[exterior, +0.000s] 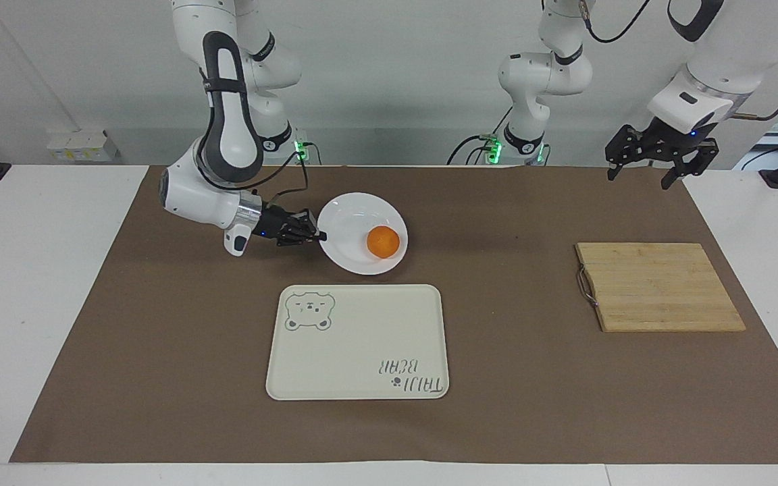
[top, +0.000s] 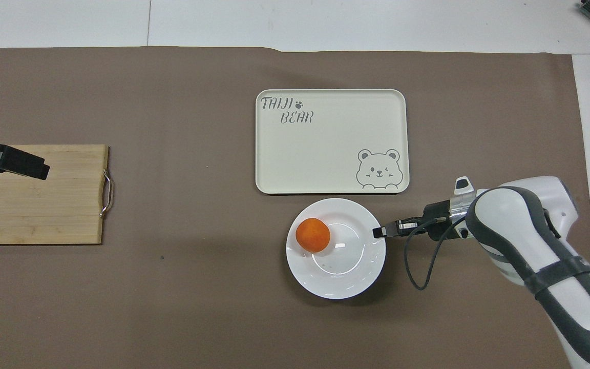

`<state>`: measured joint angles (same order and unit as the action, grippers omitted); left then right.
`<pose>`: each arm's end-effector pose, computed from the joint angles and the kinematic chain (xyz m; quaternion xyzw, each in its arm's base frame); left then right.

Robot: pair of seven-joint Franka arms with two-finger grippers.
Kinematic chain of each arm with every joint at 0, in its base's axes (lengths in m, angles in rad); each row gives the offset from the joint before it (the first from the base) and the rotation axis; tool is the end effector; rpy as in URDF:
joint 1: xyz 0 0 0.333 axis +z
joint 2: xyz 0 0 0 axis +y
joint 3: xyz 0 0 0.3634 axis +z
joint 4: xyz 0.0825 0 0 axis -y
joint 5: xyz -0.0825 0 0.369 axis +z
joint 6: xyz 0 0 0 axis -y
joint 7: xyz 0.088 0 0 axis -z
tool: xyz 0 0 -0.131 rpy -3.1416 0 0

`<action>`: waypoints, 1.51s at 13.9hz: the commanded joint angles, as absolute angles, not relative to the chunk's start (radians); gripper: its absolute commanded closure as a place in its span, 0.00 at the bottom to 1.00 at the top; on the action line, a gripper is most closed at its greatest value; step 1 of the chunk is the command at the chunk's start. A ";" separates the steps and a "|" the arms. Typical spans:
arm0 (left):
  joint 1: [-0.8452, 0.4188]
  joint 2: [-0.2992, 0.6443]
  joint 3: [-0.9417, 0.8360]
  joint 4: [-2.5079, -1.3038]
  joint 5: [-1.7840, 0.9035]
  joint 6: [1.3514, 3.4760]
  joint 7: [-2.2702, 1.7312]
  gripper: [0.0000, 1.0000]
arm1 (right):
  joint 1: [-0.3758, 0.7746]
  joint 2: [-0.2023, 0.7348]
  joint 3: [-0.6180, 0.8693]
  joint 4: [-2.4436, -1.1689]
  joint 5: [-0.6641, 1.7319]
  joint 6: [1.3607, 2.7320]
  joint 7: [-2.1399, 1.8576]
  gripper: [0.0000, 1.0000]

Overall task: Place orange and plate with both arms
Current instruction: 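Slide the plate with the right gripper onto the cream tray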

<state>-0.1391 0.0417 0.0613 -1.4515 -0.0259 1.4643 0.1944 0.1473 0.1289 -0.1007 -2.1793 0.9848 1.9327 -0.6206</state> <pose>0.5412 -0.0467 0.6701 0.9904 -0.1368 -0.0137 0.0124 0.5142 0.1011 0.3712 -0.9016 -0.0505 0.0436 0.4273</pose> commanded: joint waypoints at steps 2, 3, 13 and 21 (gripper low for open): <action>-0.129 0.028 0.055 -1.465 -0.034 1.482 0.198 0.00 | 0.126 0.211 -0.097 -2.041 1.069 1.893 -0.660 1.00; -0.129 0.028 0.055 -1.466 -0.034 1.480 0.198 0.00 | 0.126 0.231 -0.097 -2.002 1.071 1.896 -0.654 1.00; -0.129 0.028 0.055 -1.466 -0.034 1.482 0.196 0.00 | 0.130 0.489 -0.094 -1.654 1.219 2.000 -0.560 1.00; -0.129 0.028 0.055 -1.466 -0.034 1.482 0.196 0.00 | 0.150 0.618 -0.064 -1.562 1.191 2.102 -0.561 1.00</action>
